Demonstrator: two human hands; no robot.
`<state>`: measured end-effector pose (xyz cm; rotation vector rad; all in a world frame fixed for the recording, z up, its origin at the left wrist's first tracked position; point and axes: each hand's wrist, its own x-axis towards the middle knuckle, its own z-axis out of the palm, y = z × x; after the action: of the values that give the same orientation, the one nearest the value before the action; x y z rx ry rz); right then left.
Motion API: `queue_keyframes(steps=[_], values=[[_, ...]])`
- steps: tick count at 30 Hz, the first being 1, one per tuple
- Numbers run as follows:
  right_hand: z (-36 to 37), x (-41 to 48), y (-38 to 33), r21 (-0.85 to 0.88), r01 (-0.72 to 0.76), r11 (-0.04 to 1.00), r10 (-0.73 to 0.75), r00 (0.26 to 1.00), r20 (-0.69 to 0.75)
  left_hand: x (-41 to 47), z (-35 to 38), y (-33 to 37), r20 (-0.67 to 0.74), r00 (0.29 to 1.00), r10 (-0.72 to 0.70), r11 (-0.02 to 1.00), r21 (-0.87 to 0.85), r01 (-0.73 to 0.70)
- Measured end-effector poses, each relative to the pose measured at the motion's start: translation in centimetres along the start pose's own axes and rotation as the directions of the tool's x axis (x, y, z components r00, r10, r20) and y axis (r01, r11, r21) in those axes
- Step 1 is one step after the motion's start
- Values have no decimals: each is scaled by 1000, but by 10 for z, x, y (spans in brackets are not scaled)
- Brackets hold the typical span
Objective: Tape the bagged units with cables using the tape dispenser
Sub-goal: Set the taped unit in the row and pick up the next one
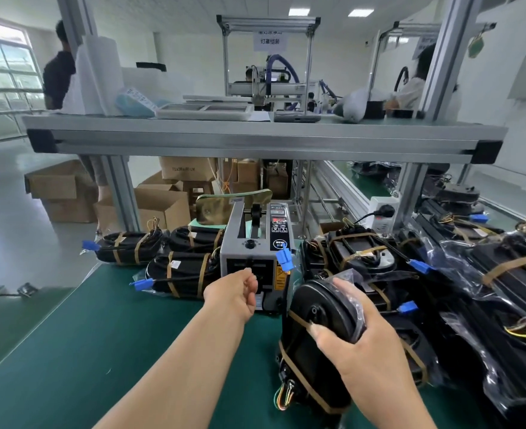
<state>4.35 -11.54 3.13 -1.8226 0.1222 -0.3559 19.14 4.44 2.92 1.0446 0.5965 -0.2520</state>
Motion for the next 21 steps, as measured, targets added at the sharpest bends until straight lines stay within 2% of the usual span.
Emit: queue_keyframes(steps=[6, 8, 11, 14, 16, 17, 19, 21], values=[[7, -9, -4, -66, 37, 997, -34, 999, 35, 0, 6, -8, -99, 992, 73, 987, -133, -86], [7, -12, -4, -61, 48, 997, -45, 997, 60, -11, 0, -9, -67, 986, 150, 979, -132, -158], [8, -15, -6, -84, 63, 995, -54, 993, 106, -41, -24, -4, 70, 937, 342, 938, -82, -336], [13, -19, -6, -129, 85, 988, -67, 989, 135, -89, -53, 4, 355, 789, 502, 847, -20, -530], [18, -23, -6, -151, 102, 983, -81, 987, 139, -122, -61, 8, 553, 697, 457, 806, 74, -587], [21, -26, -6, -164, 109, 980, -88, 987, 132, -133, -62, 8, 617, 673, 409, 778, 150, -610], [25, -29, -7, -169, 118, 978, -99, 988, 116, -147, -57, 6, 652, 674, 346, 712, 286, -642], [26, -32, -7, -162, 122, 979, -105, 988, 110, -150, -52, 2, 622, 700, 351, 664, 361, -655]])
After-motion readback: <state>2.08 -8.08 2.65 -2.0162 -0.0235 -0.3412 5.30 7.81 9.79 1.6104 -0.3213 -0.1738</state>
